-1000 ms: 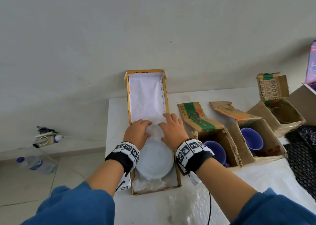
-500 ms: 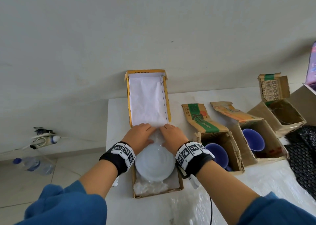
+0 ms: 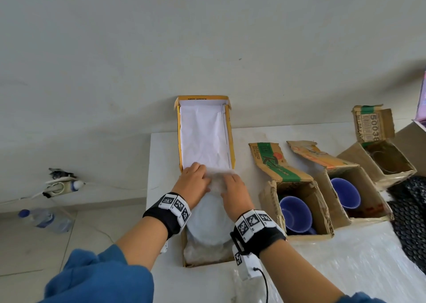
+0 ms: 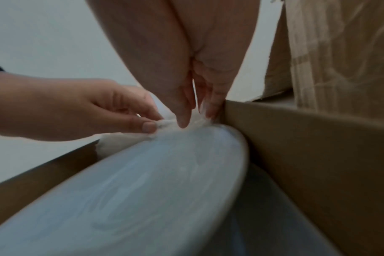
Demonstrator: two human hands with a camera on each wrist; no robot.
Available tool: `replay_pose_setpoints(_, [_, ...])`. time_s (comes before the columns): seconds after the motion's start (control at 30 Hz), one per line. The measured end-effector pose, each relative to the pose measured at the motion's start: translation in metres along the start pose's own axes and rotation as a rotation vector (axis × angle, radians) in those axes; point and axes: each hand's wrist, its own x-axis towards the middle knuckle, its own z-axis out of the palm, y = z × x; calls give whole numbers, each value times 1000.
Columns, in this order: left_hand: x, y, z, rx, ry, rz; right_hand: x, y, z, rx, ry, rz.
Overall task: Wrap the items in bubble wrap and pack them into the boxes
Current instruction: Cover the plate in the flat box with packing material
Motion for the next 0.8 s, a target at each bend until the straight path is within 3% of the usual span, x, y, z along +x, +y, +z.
replay_pose_setpoints(0.1, [-1, 5, 0, -174, 13, -74, 5, 4, -4, 25, 16, 16])
replay_pose_setpoints(0.37, [-10, 0, 11, -158, -8, 56, 20, 1, -2, -136, -93, 44])
replay_pose_setpoints(0.53, [-9, 9, 5, -158, 186, 66, 13, 6, -1, -122, 59, 9])
replay_pose_setpoints(0.8, [-7, 13, 7, -218, 61, 5, 16, 3, -2, -180, -64, -59])
